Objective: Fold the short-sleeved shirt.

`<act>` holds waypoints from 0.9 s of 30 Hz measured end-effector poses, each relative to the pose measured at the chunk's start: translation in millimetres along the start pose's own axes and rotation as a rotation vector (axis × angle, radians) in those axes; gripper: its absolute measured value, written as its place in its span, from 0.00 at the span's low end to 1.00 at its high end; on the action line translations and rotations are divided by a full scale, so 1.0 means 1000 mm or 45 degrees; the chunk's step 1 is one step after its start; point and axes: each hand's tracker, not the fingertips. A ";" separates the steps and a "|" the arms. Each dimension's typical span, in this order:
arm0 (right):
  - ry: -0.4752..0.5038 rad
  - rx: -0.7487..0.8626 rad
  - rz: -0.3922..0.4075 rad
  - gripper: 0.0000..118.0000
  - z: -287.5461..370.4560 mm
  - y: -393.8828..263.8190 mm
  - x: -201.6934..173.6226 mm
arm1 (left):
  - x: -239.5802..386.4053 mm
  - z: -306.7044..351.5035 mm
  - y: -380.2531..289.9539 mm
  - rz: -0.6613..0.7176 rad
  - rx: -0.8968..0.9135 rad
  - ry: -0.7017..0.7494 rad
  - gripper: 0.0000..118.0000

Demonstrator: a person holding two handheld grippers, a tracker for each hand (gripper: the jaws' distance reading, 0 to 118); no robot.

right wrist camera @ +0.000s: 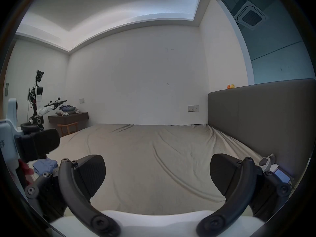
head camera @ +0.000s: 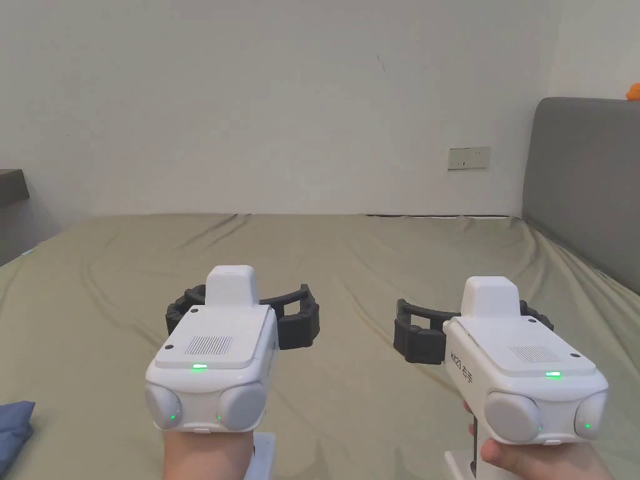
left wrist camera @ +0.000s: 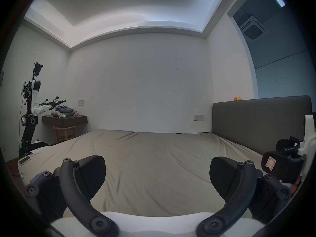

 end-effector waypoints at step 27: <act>-0.045 0.003 0.040 1.00 0.001 0.000 -0.003 | -0.008 0.003 -0.001 0.006 0.000 0.037 1.00</act>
